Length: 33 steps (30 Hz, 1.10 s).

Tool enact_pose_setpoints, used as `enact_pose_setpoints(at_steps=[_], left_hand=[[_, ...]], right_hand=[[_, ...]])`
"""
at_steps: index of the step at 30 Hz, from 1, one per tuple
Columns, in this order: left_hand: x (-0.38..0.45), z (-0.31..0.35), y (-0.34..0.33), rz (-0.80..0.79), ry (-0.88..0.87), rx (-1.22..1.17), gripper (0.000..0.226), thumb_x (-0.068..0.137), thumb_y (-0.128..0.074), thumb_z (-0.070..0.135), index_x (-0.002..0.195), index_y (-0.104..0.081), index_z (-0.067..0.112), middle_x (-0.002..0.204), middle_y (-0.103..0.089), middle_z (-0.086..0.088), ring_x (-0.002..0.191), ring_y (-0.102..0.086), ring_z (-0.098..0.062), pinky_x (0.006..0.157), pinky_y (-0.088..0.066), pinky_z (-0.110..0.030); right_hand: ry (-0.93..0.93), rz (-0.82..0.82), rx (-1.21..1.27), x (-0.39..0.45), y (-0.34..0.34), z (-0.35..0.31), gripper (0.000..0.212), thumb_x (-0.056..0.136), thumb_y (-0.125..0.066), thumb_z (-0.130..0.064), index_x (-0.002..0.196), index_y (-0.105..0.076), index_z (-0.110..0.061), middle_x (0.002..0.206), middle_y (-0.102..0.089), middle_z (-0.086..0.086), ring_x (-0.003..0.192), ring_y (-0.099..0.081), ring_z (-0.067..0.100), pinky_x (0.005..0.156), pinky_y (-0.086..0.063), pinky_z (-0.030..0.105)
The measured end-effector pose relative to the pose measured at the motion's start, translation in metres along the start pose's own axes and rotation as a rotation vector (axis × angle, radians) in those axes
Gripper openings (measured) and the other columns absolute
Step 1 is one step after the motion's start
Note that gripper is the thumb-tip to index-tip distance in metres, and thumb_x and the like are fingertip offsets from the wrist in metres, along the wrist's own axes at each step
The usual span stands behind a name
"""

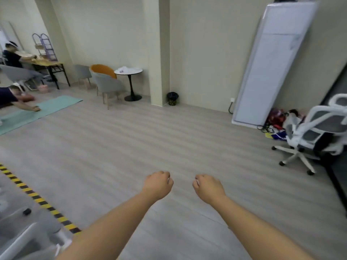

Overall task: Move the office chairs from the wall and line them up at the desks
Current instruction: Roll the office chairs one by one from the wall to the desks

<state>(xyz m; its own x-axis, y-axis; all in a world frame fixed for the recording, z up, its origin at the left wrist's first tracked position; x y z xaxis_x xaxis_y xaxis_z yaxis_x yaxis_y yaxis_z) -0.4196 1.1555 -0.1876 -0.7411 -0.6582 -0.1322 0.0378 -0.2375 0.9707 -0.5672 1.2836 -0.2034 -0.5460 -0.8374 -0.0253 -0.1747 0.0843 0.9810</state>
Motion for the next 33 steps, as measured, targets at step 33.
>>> enact_pose_setpoints(at_steps=[33], left_hand=[[0.551,0.733,-0.092,-0.174,-0.794,0.175,0.035,0.099,-0.034,0.038,0.114,-0.058,0.017,0.121,-0.06,-0.009,0.112,-0.055,-0.033,0.096,-0.04,-0.041]], right_hand=[[-0.746,0.157,-0.011,0.213,0.158,0.747,0.028,0.099,-0.039,-0.031,0.102,-0.062,-0.016,0.107,-0.067,0.007,0.099,-0.061,0.03,0.075,-0.04,0.036]])
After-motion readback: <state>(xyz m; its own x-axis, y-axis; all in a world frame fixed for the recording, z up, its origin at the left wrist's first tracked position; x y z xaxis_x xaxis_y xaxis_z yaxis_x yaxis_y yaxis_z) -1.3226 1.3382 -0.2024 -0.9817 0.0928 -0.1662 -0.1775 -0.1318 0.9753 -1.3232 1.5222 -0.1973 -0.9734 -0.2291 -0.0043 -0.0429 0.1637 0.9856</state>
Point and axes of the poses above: each hand's wrist, its own x-axis towards the middle knuckle, its own y-axis out of the back of the hand, z = x × y, the point moved 6 cm from there along x, towards the middle knuckle
